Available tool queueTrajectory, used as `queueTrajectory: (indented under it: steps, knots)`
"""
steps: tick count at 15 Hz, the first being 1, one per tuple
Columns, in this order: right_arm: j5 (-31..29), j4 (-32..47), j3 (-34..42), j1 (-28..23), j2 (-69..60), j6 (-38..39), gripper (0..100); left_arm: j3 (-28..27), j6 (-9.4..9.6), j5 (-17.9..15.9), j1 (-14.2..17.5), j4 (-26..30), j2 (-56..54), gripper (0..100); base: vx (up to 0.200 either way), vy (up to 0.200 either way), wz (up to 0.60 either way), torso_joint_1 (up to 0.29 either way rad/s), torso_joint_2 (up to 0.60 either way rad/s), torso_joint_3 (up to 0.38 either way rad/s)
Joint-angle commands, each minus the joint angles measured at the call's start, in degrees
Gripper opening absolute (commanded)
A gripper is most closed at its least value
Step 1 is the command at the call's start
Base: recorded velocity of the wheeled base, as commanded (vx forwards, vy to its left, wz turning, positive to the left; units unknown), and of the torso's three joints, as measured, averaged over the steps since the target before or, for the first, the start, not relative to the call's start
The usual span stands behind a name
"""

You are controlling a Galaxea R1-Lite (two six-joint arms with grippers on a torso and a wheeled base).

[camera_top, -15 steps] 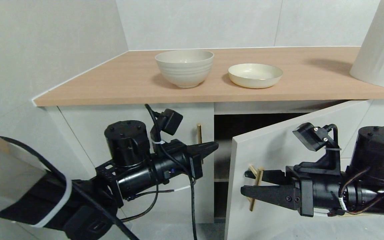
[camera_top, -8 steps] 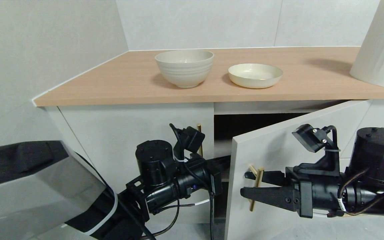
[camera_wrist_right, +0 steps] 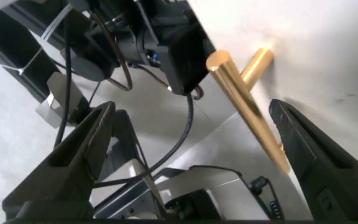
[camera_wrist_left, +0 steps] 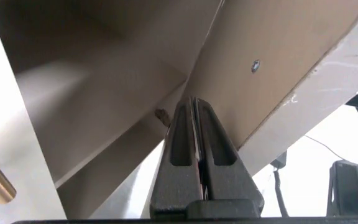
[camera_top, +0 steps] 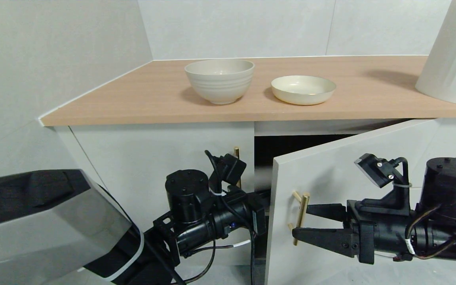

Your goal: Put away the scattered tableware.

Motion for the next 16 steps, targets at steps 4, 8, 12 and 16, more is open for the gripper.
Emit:
queueTrajectory:
  steps: [4,8,12,16]
  knots:
    - [-0.2,1.1,3.7,-0.6,-7.0,-4.2,100,-0.9,0.07,-0.3,-0.1,0.1,-0.7,0,0.0,0.0,0.0,0.0,0.0,0.0]
    - [-5.7,4.0,5.6,-3.5,-10.6,-7.0,100,-7.2,0.16,-0.4,-0.1,5.1,-2.0,0,0.0,0.0,0.0,0.0,0.0,0.0]
    - [-33.7,11.7,3.5,4.5,-12.6,-10.6,100,-7.3,2.27,-0.6,-0.8,9.7,-2.9,0,0.0,0.0,0.0,0.0,0.0,0.0]
    - [-34.4,27.7,-0.7,10.5,-20.2,-10.3,100,-6.5,2.79,-0.6,-1.5,9.7,-2.9,0,0.0,0.0,0.0,0.0,0.0,0.0]
